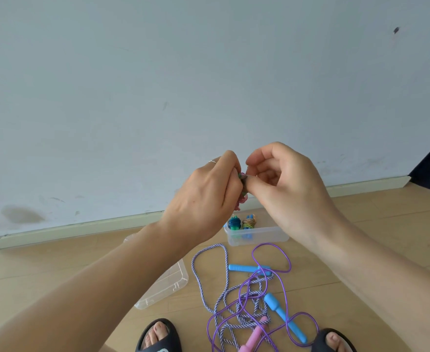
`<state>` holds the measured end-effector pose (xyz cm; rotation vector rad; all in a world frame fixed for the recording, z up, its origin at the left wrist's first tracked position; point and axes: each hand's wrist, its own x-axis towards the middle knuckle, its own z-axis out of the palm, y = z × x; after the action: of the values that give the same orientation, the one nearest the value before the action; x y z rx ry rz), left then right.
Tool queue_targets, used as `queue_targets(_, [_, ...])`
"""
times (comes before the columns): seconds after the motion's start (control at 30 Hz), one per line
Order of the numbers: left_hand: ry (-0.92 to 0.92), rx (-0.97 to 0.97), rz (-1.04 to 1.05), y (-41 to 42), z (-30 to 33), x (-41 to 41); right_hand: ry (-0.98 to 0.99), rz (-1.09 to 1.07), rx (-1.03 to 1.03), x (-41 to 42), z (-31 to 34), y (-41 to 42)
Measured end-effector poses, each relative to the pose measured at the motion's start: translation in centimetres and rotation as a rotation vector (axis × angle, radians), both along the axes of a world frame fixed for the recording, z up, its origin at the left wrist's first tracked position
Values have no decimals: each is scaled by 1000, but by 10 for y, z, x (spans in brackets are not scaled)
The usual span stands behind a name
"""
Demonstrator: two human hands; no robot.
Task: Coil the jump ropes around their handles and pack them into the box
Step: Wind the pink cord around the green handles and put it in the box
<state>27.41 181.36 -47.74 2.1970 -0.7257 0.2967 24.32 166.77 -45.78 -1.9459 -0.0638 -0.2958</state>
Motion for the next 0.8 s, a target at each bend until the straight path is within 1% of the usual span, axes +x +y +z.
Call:
queue_targets(0.17, [154,-29,25,-4,4,2,-182,33,-152,-4,-2,3])
queue_targets(0.27, [203,-37,41,-2,5,0,-229,58,-208,-5,-5,4])
queue_targets(0.37, [306,-114,54,-2,6,0,-260,73,-243,-4,-7,2])
queue_targets(0.43, [360,-147,59,-2,4,2,-248,82,-252,-1,-6,0])
queue_targets(0.53, [419,-173,36,-1,0,2,-116,102,-257,6,-8,-5])
queue_targets(0.57, [447,-193,26,-2,-2,3,-74,107,-228,8,-10,-8])
queue_targets(0.67, [576,-309,44,-8,-10,10,16,80,-50,12,-15,-12])
queue_targets(0.8, [803,-462,91,-23,-20,20,99,-109,215,26,-19,-21])
